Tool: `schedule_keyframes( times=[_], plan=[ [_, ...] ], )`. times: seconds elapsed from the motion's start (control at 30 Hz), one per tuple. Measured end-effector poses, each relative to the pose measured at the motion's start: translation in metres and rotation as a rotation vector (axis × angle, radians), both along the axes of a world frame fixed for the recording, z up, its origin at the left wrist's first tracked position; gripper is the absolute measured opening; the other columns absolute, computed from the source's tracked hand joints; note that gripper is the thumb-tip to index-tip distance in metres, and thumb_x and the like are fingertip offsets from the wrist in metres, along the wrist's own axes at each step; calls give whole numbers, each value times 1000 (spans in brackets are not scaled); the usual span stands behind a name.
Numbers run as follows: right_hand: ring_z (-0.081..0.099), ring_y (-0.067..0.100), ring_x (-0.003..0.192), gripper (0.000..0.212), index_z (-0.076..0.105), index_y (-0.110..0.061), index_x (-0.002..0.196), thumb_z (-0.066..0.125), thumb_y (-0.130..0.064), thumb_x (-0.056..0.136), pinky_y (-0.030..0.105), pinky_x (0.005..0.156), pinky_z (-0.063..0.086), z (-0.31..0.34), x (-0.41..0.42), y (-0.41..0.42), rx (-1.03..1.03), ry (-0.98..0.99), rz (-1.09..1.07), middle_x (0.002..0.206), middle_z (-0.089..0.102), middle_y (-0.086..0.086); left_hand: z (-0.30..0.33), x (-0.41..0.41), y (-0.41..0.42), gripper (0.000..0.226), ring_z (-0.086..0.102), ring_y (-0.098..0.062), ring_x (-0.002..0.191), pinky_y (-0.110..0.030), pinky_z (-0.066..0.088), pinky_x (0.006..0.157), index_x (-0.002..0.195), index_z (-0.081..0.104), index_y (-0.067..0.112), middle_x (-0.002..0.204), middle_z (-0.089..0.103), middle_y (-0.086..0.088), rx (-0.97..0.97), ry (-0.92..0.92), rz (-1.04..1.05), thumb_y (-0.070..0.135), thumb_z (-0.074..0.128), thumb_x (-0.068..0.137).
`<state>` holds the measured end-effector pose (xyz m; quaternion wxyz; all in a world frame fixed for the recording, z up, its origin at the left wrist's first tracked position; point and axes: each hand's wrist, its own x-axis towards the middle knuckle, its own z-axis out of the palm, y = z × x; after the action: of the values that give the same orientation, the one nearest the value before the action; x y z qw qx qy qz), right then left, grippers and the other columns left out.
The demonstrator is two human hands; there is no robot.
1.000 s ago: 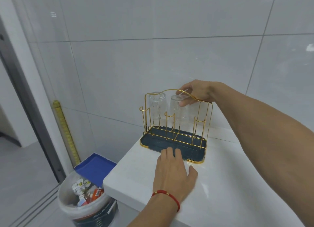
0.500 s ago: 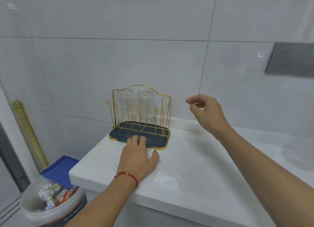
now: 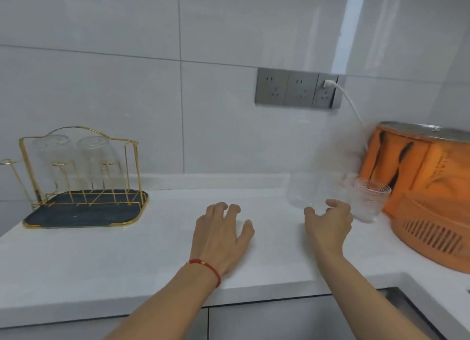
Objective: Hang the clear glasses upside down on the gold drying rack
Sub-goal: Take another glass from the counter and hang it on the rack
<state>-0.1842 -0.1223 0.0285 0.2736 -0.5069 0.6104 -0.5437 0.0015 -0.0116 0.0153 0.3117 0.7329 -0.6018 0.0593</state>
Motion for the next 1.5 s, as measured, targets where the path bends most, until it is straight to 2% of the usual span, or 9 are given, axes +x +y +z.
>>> schedule_keyframes(
  times=[0.23, 0.63, 0.8, 0.97, 1.07, 1.17, 1.27, 1.4, 1.5],
  plan=[
    [35, 48, 145, 100, 7, 2, 161, 74, -27, 93, 55, 117, 30, -12, -30, -38, 59, 244, -9, 161, 35, 27, -19, -16, -22, 60, 18, -25, 146, -43, 18, 121, 151, 28, 22, 155, 31, -9, 79, -58, -47, 50, 33, 98],
    [46, 42, 128, 81, 41, 4, 139, 84, -34, 82, 54, 109, 41, -17, -32, -31, -100, 161, 39, 138, 52, 21, -12, -16, -17, 65, 13, -16, 147, -42, 22, 121, 150, 23, 31, 153, 28, 3, 11, 218, -159, 51, 46, 93],
    [58, 12, 110, 81, 49, -23, 132, 88, -50, 66, 21, 88, 48, -5, -4, 25, -273, 216, 379, 123, 57, -5, 6, -22, -1, 85, 45, 2, 125, -24, 42, 101, 146, 27, 42, 138, 41, 20, -115, 641, -213, 68, 66, 75],
    [52, -7, 116, 77, 49, -40, 131, 86, -56, 65, 4, 86, 43, 0, 41, 65, -402, 323, 752, 124, 52, -17, 25, -7, 23, 88, 65, -7, 106, -36, 57, 93, 132, 49, 40, 122, 61, 9, -253, 1037, -119, 66, 82, 55],
    [52, -10, 126, 78, 37, -48, 146, 73, -68, 80, 17, 101, 48, 4, 66, 78, -147, 176, 1008, 142, 50, -18, 32, 29, 45, 74, 73, -21, 99, -39, 63, 75, 125, 59, 30, 121, 64, -3, -308, 1243, -63, 48, 89, 60],
    [73, 21, 115, 55, 51, -33, 141, 54, -63, 96, 46, 99, 60, 13, 101, 91, 197, -234, 1192, 133, 70, 1, 37, 60, 64, 69, 75, -28, 97, -43, 65, 71, 130, 57, 24, 121, 68, -13, -310, 1334, -93, 38, 89, 71],
    [75, 32, 109, 38, 61, -19, 129, 61, -43, 101, 46, 92, 63, 29, 135, 95, 172, -363, 1119, 122, 73, 20, 40, 89, 77, 67, 73, -17, 100, -44, 62, 87, 135, 54, 27, 126, 64, -3, -309, 1238, -50, 47, 82, 77],
    [70, 22, 106, 32, 57, -31, 129, 66, -37, 99, 43, 93, 62, 68, 163, 81, -13, -125, 935, 125, 63, 17, 30, 142, 96, 29, 57, -17, 116, -34, 49, 89, 110, 67, 29, 115, 67, 9, -262, 523, 235, 49, 54, 92],
    [66, 25, 103, 39, 53, -37, 134, 63, -43, 97, 41, 95, 53, 105, 179, 62, -217, 218, 867, 126, 54, 9, 7, 179, 110, 47, 33, -24, 139, -39, 39, 109, 132, 54, 25, 142, 51, 1, 45, 54, 408, 46, 53, 91]
  ],
)
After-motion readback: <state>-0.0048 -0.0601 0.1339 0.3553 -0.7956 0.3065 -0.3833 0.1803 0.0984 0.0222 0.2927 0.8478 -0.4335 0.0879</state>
